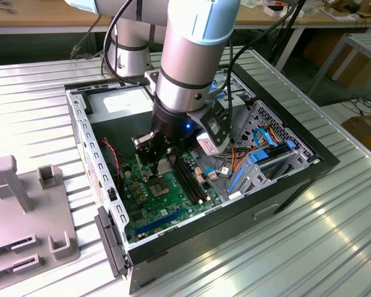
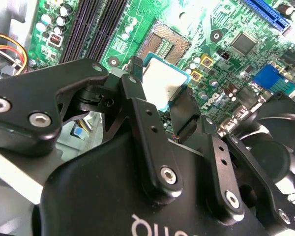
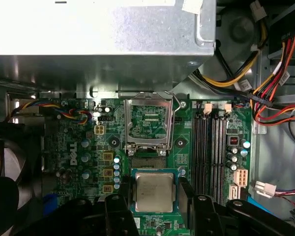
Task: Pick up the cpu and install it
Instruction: 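Place the cpu into insertion slot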
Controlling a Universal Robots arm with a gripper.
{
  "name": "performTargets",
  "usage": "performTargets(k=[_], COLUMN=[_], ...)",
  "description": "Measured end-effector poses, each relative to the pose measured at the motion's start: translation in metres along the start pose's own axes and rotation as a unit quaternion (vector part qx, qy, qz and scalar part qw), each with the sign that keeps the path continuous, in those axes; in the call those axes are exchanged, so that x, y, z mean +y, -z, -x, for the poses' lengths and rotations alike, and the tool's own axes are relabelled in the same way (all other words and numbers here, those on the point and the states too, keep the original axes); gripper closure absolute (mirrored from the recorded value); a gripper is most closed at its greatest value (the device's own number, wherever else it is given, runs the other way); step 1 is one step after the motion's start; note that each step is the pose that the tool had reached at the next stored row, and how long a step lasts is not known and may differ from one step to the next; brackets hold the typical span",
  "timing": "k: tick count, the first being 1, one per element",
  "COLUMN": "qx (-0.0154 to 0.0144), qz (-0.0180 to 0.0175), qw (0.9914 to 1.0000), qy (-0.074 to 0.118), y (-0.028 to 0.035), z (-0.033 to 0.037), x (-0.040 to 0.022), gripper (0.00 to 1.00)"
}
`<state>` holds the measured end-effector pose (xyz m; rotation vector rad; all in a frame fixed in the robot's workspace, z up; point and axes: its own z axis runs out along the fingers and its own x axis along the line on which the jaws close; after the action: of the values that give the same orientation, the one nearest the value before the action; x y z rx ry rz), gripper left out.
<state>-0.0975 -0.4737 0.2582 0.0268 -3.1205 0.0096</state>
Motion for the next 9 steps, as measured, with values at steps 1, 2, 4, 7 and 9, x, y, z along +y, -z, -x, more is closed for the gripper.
performTargets(k=[1,2,4,7,9], qx=[0.0,0.0,0.0,0.0,0.0], qz=[0.0001,0.0002,0.0001,0.0002,0.0001], qw=[1.0,1.0,1.0,1.0,1.0], qy=[0.0,0.0,0.0,0.0,0.0], y=[-0.0003,-0.0004,-0.0004,-0.0005,-0.0005], z=[0.0,0.0,0.0,0.0,0.0], x=[0.0,0.0,0.0,0.0,0.0], gripper=[0.53,0.53,0.53,0.53,0.53])
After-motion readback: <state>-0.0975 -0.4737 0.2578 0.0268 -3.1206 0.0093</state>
